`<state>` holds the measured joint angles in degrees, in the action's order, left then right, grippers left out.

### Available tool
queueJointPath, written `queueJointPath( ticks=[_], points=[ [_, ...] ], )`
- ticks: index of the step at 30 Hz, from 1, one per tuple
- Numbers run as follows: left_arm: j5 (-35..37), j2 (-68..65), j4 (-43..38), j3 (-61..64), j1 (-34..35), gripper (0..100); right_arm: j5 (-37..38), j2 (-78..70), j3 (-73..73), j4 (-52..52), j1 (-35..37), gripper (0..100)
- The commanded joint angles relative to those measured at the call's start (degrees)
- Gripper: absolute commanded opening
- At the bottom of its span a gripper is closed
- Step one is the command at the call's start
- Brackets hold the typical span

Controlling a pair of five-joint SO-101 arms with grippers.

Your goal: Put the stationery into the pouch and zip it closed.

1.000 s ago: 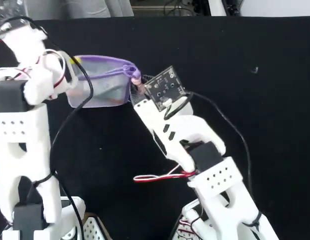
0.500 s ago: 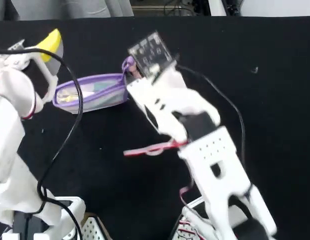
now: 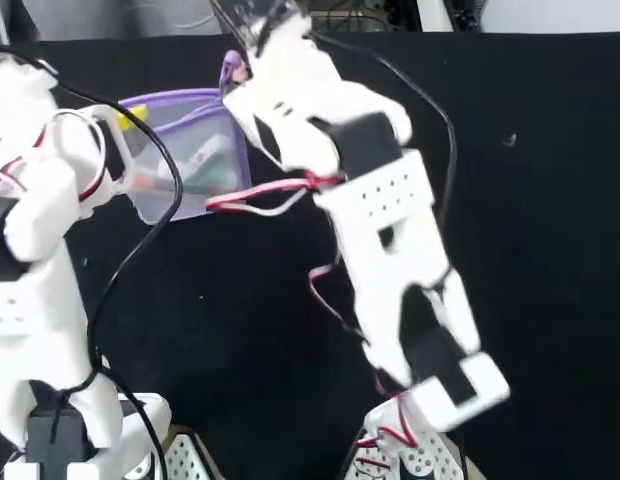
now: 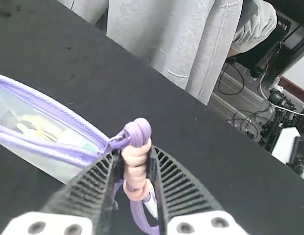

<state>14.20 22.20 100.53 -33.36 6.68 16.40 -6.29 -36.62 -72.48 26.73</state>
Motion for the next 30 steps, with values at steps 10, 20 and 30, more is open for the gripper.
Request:
queueJointPath(
  ticks=[10, 20, 30],
  points=[
    [0.3, 0.9, -5.5, 12.3, -0.2, 21, 8.5, -12.5, -28.4, -18.8, -13.4, 1.1],
    [0.0, 0.9, -13.0, 23.3, -9.9, 21, 17.5, -10.0, -29.1, -28.7, -25.4, 1.1],
    [-3.8, 0.9, -15.1, 27.2, -10.6, 21, 23.8, 2.7, -17.1, -28.7, -26.9, 1.1]
  ],
)
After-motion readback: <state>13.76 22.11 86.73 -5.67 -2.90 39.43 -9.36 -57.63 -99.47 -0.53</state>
